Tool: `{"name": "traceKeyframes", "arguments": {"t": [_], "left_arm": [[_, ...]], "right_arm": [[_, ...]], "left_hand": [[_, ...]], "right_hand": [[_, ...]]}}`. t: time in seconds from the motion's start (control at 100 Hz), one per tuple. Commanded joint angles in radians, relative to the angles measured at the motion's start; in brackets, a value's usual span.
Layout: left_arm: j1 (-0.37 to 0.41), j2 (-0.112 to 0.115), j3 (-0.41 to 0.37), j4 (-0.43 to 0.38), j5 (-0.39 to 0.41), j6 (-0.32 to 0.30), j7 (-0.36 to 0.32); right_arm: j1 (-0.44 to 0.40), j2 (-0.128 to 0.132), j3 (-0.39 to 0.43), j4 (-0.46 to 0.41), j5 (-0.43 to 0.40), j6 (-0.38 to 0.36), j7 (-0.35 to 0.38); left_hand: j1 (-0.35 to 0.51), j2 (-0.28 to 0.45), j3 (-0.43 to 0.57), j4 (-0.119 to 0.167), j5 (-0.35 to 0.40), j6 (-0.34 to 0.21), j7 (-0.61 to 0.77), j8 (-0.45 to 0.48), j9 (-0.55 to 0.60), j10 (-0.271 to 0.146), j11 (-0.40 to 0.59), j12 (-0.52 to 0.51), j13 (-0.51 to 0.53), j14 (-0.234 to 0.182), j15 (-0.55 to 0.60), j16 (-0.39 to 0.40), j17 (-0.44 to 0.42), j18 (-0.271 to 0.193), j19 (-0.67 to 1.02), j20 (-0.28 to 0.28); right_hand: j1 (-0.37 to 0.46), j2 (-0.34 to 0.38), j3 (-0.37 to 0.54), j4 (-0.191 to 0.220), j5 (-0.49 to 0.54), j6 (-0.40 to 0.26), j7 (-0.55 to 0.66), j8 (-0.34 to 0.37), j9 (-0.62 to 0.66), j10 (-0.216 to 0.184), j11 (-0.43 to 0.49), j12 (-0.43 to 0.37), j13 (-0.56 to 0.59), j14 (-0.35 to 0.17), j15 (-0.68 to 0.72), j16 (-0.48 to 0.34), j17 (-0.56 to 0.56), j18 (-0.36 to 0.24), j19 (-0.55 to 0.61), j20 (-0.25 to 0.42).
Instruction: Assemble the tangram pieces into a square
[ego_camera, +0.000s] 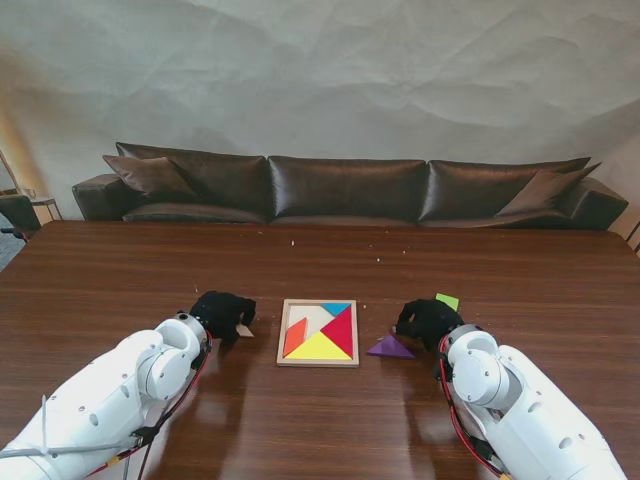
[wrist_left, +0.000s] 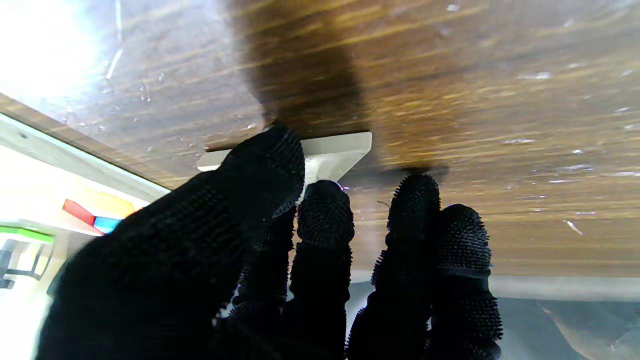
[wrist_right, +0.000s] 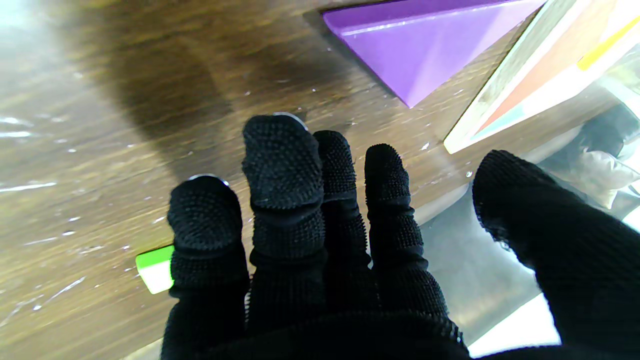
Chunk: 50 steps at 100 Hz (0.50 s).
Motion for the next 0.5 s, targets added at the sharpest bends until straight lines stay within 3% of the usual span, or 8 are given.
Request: {"name": "traceKeyframes", "arguments": {"t": [0.0,0.13,0.25,0.49], "left_arm": [[0.027,-0.003,0.007,0.02,-0.001,-0.005,-0.034],[0.036,-0.006,-0.003,0.019,-0.013,-0.009,-0.029],[0.045,-0.007,-0.014,0.013,-0.02,-0.015,-0.025],[0.068,-0.012,-0.04,0.001,-0.042,-0.024,-0.017]], "right_arm": [[-0.002,-0.001,-0.003,-0.003,0.0,0.0,0.017],[-0.002,0.0,-0.002,-0.004,0.001,0.002,0.021],[-0.002,0.0,-0.003,-0.003,0.001,0.002,0.021],[0.001,-0.001,-0.004,0.0,0.002,0.0,0.02]], "left_hand": [[0.048,-0.041,0.0,-0.023,0.064,-0.007,0.11,0.015,-0.018,0.009,0.055,-0.039,-0.034,-0.04,-0.216,-0.15,0.011,-0.03,-0.037,-0.04],[0.062,-0.045,0.0,-0.021,0.075,0.003,0.121,0.015,-0.025,0.027,0.08,-0.067,-0.029,-0.039,-0.215,-0.152,0.02,-0.031,-0.057,-0.06],[0.078,-0.054,-0.001,-0.018,0.085,0.022,0.131,0.006,-0.037,0.055,0.15,-0.158,0.009,-0.036,-0.213,-0.165,0.079,-0.013,-0.076,-0.114],[0.109,-0.052,-0.004,-0.008,0.101,0.038,0.151,0.008,-0.057,0.087,0.197,-0.188,0.082,-0.05,-0.193,-0.163,0.154,-0.002,-0.07,-0.133]], "right_hand": [[-0.018,0.011,-0.009,0.007,0.009,0.007,0.01,0.0,0.012,0.014,0.009,-0.011,0.013,0.005,0.009,0.004,-0.015,-0.001,0.023,-0.007],[-0.019,0.011,-0.009,0.007,0.01,0.007,0.01,0.0,0.011,0.015,0.009,-0.011,0.013,0.006,0.009,0.004,-0.015,-0.001,0.023,-0.007],[-0.018,0.013,-0.009,0.008,0.008,0.007,0.01,0.0,0.011,0.015,0.009,-0.011,0.013,0.005,0.009,0.004,-0.015,-0.001,0.023,-0.006],[-0.019,0.013,-0.01,0.008,0.007,0.006,0.01,0.0,0.011,0.014,0.009,-0.011,0.013,0.004,0.01,0.005,-0.015,-0.002,0.023,-0.006]]}}
